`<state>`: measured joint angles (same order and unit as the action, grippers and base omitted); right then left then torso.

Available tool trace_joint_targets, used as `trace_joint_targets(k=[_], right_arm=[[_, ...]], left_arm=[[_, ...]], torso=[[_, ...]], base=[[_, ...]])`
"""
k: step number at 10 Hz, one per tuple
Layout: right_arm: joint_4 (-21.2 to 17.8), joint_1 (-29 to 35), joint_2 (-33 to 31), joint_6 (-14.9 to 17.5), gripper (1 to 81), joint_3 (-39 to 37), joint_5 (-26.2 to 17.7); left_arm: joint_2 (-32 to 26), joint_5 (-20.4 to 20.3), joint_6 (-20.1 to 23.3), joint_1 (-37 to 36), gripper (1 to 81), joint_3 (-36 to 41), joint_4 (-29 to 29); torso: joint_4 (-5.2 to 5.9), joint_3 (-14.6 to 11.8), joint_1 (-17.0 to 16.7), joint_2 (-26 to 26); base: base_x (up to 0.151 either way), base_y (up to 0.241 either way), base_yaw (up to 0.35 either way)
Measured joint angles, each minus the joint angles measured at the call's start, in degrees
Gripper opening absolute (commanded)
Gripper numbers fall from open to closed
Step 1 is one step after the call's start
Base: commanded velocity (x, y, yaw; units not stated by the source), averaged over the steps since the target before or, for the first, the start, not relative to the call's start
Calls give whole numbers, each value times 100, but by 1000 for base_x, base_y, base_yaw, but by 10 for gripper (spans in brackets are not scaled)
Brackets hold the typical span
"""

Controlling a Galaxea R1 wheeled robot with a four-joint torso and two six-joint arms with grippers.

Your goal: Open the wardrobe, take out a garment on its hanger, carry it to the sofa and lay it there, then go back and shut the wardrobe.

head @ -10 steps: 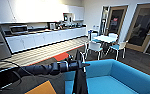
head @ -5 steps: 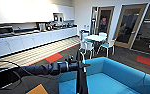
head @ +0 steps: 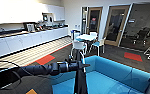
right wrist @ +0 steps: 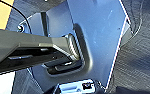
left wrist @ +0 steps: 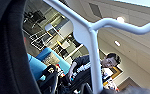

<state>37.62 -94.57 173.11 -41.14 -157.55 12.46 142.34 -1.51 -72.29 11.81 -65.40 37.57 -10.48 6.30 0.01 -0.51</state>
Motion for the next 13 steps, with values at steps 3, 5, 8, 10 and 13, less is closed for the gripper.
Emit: trace_joint_targets(k=[3, 5, 8, 10, 13], right_arm=[[0, -13, 2, 2, 811, 0, -1], [0, -16, 0, 2, 811, 0, 2], [0, -7, 0, 2, 811, 0, 2], [0, -5, 0, 18, 811, 2, 0], [0, -2, 2, 18, 811, 0, 2]], left_arm=[[-28, 13, 0, 1, 10, 11, 2], [-28, 13, 0, 0, 10, 13, 5], [-44, 17, 0, 1, 10, 20, 5], [-79, 20, 0, 0, 10, 35, 7], [-91, 46, 0, 0, 10, 49, 10]], torso=[[0, 0, 0, 0], [0, 0, 0, 0], [0, 0, 0, 0], [0, 0, 0, 0], [0, 0, 0, 0]], base=[[0, 0, -259], [0, 0, -259], [0, 0, -260], [0, 0, -260], [0, 0, -251]])
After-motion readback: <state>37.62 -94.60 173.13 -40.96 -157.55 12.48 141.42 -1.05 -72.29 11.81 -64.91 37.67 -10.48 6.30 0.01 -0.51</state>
